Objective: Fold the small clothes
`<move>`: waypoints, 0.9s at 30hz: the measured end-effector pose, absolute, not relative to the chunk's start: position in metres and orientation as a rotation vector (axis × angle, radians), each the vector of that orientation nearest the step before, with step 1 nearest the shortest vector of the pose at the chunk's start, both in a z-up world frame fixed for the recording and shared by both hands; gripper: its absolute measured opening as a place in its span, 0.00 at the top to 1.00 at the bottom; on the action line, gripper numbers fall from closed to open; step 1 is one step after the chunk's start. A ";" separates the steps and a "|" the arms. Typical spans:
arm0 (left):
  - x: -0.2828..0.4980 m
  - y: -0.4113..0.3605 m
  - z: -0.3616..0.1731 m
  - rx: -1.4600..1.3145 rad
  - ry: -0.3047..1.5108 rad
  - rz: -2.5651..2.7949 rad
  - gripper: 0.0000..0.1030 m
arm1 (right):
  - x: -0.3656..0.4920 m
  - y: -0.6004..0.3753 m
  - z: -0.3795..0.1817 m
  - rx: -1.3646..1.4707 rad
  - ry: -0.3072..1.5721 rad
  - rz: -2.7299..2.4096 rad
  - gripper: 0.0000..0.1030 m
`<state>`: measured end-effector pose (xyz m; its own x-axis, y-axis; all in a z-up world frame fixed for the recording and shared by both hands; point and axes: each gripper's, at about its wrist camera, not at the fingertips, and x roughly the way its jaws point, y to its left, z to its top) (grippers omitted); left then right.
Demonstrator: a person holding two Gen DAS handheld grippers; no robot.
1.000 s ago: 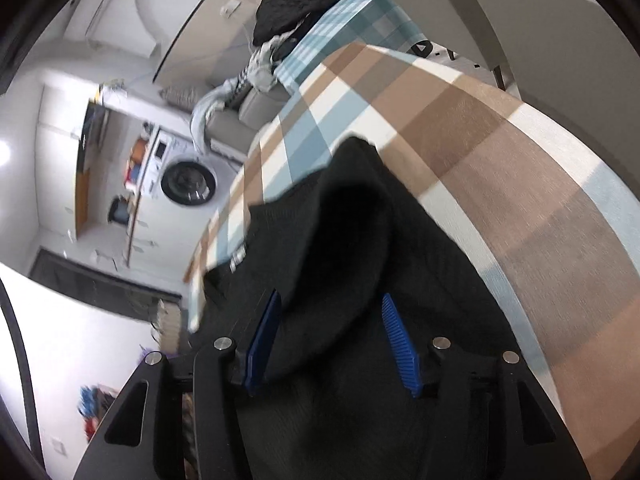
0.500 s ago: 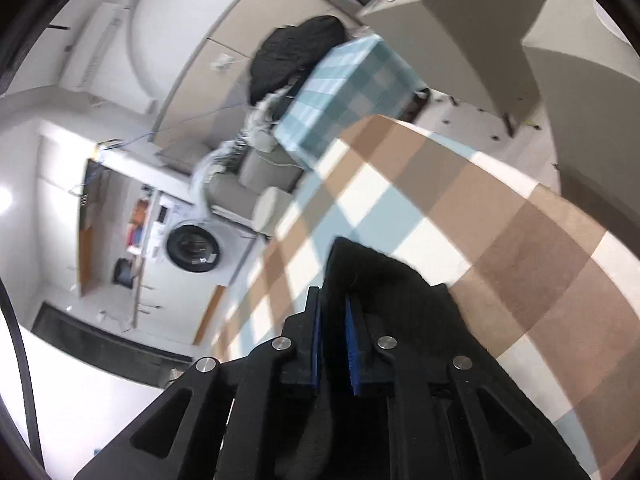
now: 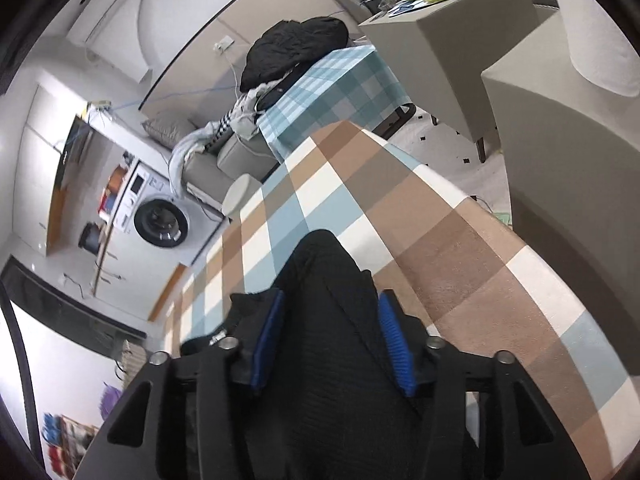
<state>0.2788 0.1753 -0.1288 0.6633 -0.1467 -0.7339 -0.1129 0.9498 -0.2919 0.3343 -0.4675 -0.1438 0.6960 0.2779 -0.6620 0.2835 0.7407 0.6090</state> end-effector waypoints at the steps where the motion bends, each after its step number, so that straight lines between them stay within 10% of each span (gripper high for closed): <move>1: 0.287 0.173 -0.132 -0.318 0.858 -0.013 0.43 | 0.335 -0.467 -0.144 0.747 0.833 -0.005 0.45; 9: 0.329 0.174 -0.144 -0.311 0.865 0.012 0.44 | 0.357 -0.455 -0.153 0.598 0.931 -0.018 0.31; 14: 0.342 0.172 -0.146 -0.269 0.852 0.008 1.00 | 0.382 -0.444 -0.165 0.504 0.970 -0.045 0.30; 17: 0.342 0.173 -0.145 -0.266 0.831 0.011 1.00 | 0.395 -0.435 -0.170 0.472 0.961 -0.027 0.31; 19: 0.338 0.176 -0.139 -0.275 0.801 0.016 1.00 | 0.399 -0.429 -0.171 0.422 0.953 -0.028 0.45; 21: 0.334 0.181 -0.131 -0.288 0.770 0.028 1.00 | 0.399 -0.425 -0.168 0.382 0.931 -0.021 0.79; 27: 0.320 0.197 -0.114 -0.332 0.719 0.053 1.00 | 0.371 -0.453 -0.141 0.557 0.732 0.089 0.94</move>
